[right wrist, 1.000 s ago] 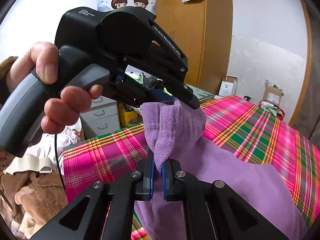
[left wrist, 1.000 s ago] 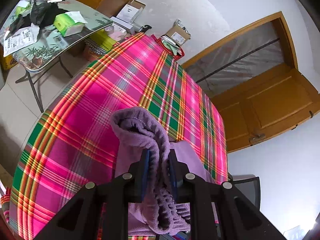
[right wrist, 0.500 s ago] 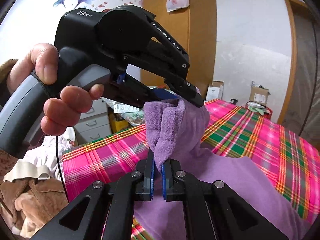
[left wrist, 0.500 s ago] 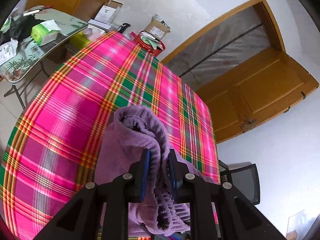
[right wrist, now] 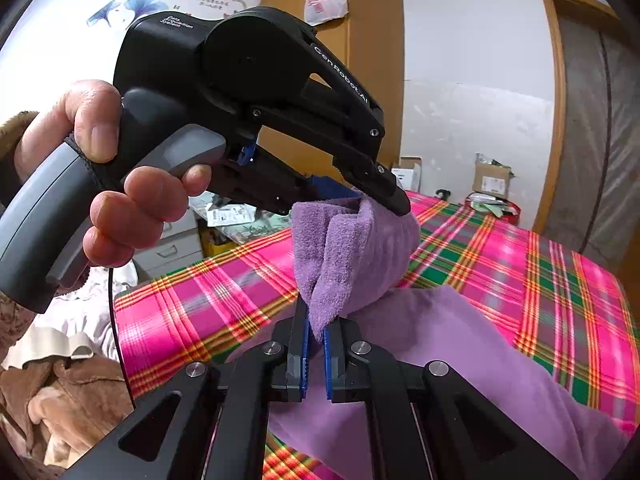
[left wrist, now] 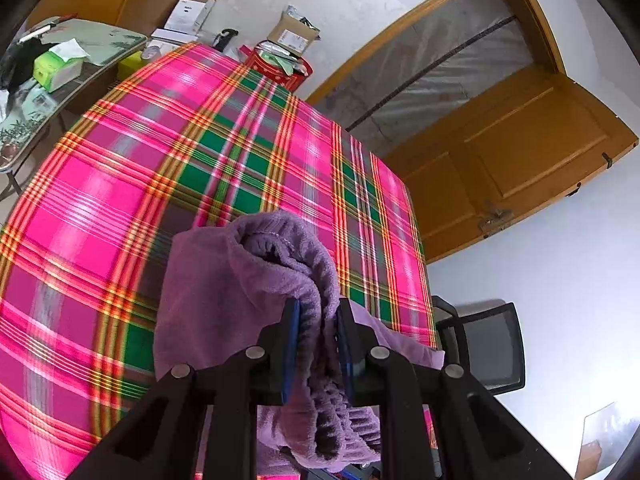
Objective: Fold clothes
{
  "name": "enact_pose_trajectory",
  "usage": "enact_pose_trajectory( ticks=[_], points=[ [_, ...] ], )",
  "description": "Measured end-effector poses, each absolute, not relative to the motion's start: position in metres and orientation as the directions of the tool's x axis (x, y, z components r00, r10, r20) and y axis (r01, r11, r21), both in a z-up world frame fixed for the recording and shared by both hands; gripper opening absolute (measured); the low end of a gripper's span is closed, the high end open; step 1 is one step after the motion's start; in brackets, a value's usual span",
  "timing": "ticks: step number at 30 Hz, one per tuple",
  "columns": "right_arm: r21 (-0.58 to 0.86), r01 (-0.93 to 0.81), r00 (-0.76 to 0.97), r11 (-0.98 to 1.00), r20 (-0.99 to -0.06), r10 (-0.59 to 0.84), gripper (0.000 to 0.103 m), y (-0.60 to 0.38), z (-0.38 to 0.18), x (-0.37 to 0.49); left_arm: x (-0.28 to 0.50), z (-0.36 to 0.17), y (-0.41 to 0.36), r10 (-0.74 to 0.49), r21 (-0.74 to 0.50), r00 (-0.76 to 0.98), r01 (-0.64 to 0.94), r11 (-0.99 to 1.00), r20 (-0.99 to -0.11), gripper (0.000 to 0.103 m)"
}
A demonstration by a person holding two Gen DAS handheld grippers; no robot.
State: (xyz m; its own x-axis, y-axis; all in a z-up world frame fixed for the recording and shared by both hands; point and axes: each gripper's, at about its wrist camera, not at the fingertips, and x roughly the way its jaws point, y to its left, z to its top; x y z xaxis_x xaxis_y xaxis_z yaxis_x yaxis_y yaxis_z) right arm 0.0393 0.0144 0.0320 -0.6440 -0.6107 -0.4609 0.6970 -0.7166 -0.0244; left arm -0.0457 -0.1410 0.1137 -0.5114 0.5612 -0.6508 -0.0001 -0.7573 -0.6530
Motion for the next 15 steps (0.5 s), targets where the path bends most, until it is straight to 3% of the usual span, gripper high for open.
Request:
enact_pose_trajectory(
  ticks=[15],
  points=[
    [-0.021, 0.653, -0.673, -0.757, -0.474, -0.568, 0.006, 0.054, 0.023, 0.043, -0.058, 0.099, -0.087, 0.600, -0.651, -0.439, -0.044, -0.758, -0.669, 0.019]
  ],
)
